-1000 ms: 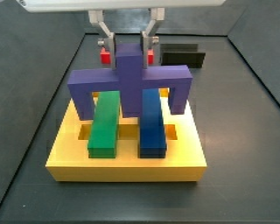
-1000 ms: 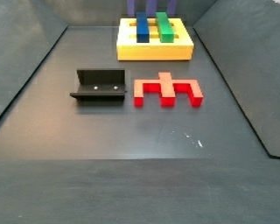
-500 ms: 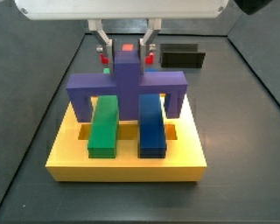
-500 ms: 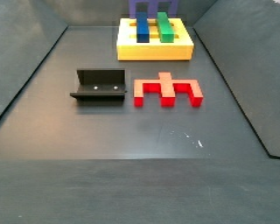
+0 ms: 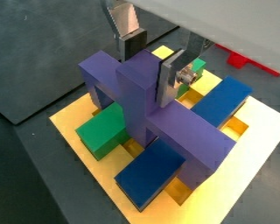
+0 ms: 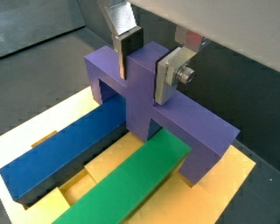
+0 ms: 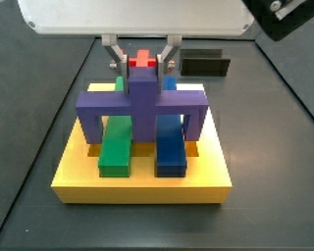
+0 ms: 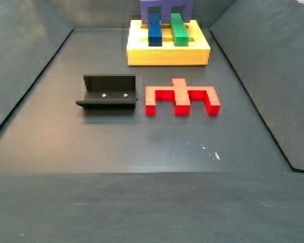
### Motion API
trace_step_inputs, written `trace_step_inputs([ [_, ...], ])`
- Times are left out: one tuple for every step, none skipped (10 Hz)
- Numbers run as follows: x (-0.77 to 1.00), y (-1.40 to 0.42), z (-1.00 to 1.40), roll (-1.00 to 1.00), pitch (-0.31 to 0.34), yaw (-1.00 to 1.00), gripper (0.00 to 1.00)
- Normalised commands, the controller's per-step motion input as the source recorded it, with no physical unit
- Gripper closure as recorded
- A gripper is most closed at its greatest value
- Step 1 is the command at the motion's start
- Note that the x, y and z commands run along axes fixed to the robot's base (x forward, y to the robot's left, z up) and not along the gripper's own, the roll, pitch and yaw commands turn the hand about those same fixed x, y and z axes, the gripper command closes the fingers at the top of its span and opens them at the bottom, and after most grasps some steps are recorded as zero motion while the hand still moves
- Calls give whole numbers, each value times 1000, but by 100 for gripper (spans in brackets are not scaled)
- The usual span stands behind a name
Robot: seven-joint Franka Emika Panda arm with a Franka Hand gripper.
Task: Pick up the purple object. Move up. Place the purple object on the fixture. Regrasp the purple object. Move to above the board. Insert the purple object.
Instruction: Insert the purple object.
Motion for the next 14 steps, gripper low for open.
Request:
trace_step_inputs([
  [0,-66,-71,31,54,0,100],
  [0,-111,-86,0,54,-43,100],
  [0,-157,-214,0,54,-91,100],
  [34,-20,-197,-63,63,-143,100],
  [29,0,-209,-93,43,-137,100],
  [120,0,-137,-194,23,-126,100],
  [134,0,-114,-230,0,-126,100],
  [129,0,-109,-213,0,-97,100],
  [31,0,-97,-219,0,-117,100],
  [0,0,-131,-197,0,-143,100],
  [-37,0,-51,-80,0,-131,100],
  [-229,0,-9,-9,0,-160,100],
  [-140,-169,-37,-57,0,-74,100],
  [-80,-157,-66,-67,0,-26,100],
])
